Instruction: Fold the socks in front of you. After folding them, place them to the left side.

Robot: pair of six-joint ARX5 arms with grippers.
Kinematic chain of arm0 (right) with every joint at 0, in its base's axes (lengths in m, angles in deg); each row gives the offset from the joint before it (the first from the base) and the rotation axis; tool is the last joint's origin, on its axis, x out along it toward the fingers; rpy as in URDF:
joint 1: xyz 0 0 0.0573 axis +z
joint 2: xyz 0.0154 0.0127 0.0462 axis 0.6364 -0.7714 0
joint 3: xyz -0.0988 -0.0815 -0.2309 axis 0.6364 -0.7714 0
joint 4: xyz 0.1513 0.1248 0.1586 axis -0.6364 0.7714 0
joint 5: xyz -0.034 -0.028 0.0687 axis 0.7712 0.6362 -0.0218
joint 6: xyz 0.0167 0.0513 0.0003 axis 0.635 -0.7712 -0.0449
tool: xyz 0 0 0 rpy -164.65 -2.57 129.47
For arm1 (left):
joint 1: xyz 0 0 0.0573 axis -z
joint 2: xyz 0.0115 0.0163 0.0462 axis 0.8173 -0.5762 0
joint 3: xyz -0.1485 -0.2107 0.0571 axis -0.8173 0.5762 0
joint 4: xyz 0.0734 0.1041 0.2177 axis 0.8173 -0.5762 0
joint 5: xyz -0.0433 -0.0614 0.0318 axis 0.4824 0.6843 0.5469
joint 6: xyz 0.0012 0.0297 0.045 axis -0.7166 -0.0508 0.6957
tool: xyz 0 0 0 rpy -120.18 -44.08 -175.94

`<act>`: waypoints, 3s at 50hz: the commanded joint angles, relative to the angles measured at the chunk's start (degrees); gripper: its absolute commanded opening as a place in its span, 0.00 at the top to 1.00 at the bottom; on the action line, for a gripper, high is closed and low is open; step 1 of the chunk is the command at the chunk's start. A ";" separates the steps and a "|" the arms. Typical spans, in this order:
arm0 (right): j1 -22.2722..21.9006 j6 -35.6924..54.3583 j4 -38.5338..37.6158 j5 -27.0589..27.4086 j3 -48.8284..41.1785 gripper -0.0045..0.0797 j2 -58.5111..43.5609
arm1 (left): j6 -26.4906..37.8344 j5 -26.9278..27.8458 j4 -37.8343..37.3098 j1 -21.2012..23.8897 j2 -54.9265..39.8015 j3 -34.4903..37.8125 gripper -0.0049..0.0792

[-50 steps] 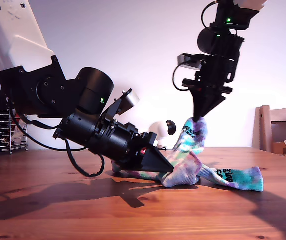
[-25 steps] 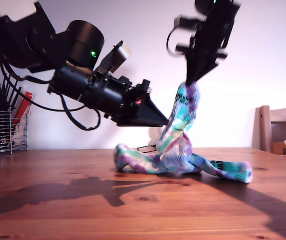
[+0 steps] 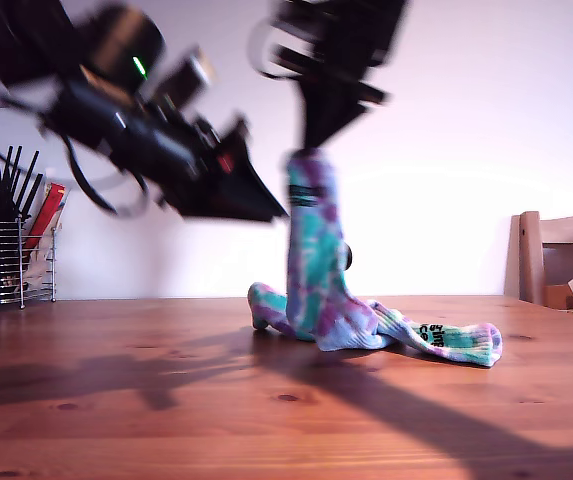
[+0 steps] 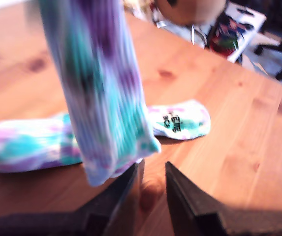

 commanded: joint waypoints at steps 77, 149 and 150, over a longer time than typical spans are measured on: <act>3.13 -1.11 8.00 -7.06 -0.52 0.96 -0.11 | 40.96 11.65 2.56 -6.47 3.80 -3.26 0.41; 6.67 0.35 8.98 -9.84 -0.52 0.96 -0.09 | 47.17 6.05 -16.74 -3.48 1.97 -6.64 0.95; 6.56 0.39 8.98 -9.84 -0.52 0.96 -0.09 | 47.69 6.01 -16.90 -3.48 1.97 -6.64 0.98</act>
